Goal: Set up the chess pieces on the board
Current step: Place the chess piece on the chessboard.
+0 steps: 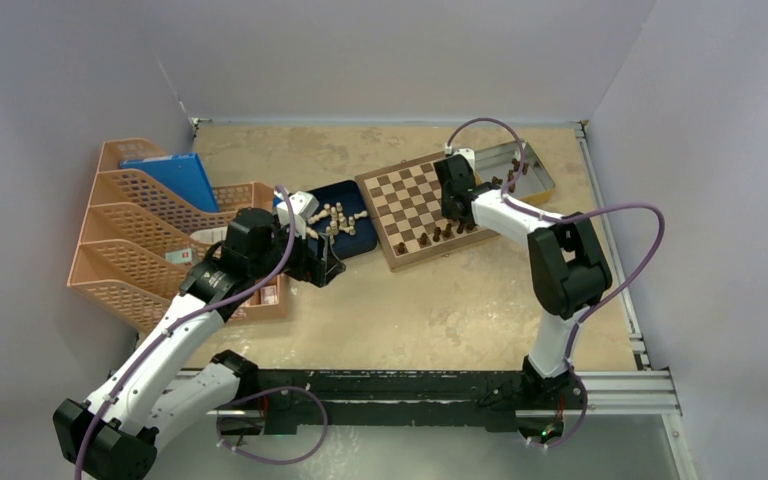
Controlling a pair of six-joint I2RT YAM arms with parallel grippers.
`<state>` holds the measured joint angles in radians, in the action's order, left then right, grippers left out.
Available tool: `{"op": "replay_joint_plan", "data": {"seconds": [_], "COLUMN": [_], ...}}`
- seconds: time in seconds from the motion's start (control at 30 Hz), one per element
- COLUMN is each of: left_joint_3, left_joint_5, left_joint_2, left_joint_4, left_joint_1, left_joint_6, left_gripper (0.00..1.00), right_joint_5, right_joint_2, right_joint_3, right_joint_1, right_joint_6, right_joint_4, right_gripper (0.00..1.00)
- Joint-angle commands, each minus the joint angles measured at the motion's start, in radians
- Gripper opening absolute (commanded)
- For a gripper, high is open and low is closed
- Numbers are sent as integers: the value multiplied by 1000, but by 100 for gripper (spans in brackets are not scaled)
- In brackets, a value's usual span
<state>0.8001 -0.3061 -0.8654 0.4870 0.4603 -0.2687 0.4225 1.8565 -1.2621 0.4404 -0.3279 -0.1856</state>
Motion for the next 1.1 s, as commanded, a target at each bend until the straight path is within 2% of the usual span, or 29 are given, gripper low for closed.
{"op": "replay_joint_plan", "data": {"seconds": [0.0,1.07], "left_joint_3": [17,16], "left_joint_5": [-10,-6], "left_joint_2": [6,13], "left_joint_4": [-42,-39], "left_joint_1": [-5,-4], "left_joint_6": [17,17], "left_gripper": [84,84], "right_joint_5": [-27,-42], "right_joint_2": [-59,-68], "right_joint_3": [-9,12], "right_joint_1": [6,5], "right_joint_6": [4,-7], "right_joint_4": [-22,-28], "right_gripper": [14,17]}}
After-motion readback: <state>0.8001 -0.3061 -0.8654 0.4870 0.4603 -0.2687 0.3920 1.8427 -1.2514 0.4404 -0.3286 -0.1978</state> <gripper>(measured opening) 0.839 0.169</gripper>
